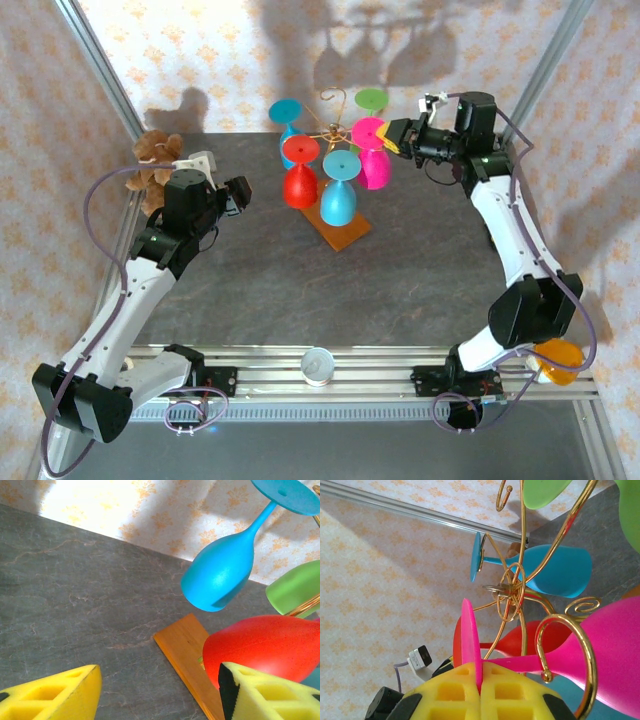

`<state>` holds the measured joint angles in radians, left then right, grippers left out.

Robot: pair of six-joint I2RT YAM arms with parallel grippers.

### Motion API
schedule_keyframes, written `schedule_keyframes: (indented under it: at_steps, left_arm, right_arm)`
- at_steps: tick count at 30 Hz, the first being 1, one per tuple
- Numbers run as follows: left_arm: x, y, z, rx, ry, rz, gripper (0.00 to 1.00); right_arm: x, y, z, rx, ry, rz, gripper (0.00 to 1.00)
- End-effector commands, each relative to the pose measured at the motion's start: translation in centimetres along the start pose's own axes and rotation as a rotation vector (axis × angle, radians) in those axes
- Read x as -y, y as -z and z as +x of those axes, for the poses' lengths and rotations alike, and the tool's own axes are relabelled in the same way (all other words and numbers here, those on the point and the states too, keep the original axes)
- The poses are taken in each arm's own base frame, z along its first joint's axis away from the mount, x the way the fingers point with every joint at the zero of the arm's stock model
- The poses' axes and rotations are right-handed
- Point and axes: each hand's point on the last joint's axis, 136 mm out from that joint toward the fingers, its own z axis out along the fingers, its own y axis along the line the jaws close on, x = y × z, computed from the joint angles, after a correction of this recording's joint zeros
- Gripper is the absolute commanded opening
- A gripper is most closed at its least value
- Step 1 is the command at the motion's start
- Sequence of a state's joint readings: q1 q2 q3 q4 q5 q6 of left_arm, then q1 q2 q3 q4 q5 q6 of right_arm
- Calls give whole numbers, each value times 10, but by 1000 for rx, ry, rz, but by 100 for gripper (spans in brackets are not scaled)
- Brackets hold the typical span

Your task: Take the wine glass off the wine glass rack

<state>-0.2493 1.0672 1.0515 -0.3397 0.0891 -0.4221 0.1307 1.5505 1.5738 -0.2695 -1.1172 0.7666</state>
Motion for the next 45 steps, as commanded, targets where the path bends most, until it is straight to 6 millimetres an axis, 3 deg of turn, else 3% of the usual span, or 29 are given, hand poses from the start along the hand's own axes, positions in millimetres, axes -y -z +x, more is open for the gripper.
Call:
schedule_keyframes:
  at_steps: [1, 16, 25, 33, 42, 45]
  left_arm:
    - [1, -1, -2, 22, 2, 0, 64]
    - [1, 1, -2, 22, 2, 2, 64]
    - [1, 4, -2, 25, 2, 3, 64]
    - [-1, 8, -2, 25, 1, -3, 64]
    - [-3, 20, 2, -4, 12, -9, 64]
    - [-6, 22, 11, -47, 28, -24, 63]
  right_arm:
    - [-17, -1, -9, 19, 34, -29, 0]
    - [-11, -7, -42, 139, -32, -11, 0]
    - [-6, 7, -59, 255, -64, 15, 0]
    - [25, 32, -78, 357, -155, 49, 0]
    - [57, 57, -73, 400, -193, 111, 0]
    - [67, 68, -68, 402, -209, 132, 0]
